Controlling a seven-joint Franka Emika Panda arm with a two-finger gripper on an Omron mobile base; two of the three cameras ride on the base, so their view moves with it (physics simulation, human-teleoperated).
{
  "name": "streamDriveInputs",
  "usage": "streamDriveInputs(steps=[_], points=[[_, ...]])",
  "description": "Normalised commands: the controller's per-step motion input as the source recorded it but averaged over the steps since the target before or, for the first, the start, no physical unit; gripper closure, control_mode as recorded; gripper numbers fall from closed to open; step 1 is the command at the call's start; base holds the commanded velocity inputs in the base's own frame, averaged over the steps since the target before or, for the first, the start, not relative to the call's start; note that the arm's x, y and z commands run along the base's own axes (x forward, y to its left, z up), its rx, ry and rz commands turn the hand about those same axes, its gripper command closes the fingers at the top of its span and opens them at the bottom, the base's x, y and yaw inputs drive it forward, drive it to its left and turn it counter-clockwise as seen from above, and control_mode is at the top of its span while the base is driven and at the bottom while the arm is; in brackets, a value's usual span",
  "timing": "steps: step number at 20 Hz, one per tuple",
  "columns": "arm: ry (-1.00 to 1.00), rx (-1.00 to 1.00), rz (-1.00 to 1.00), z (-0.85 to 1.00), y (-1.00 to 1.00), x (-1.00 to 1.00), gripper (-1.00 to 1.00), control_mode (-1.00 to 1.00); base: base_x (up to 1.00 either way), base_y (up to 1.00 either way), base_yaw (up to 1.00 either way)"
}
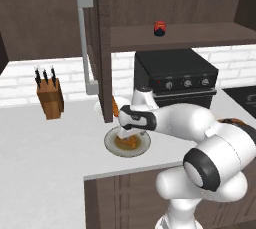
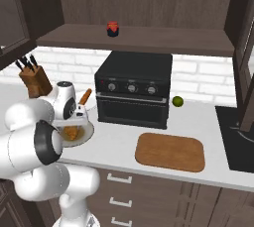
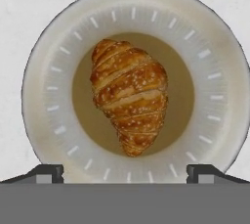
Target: From the different types of pastries on the counter, select a croissant and place it on the cutting board. Then retrieve a jar of jam from the cabinet and place it alongside the croissant on the cutting board.
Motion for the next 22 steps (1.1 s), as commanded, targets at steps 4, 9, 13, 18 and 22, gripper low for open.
streamDriveInputs(steps=[4,9,13,18,22], points=[[0.00,-0.02,0.00,-0.21,0.00,0.10,-1.00,-1.00,0.00,0.00,0.00],[0.00,0.00,0.00,-0.17,0.00,0.18,-1.00,-1.00,0.00,0.00,0.00],[0.00,0.00,0.00,-0.14,0.00,0.18,-1.00,-1.00,0.00,0.00,0.00],[0.00,-0.01,0.00,-0.15,0.00,0.08,-1.00,-1.00,0.00,0.00,0.00],[0.00,-0.03,0.00,-0.20,0.01,0.01,-1.00,-1.00,0.00,0.00,0.00]])
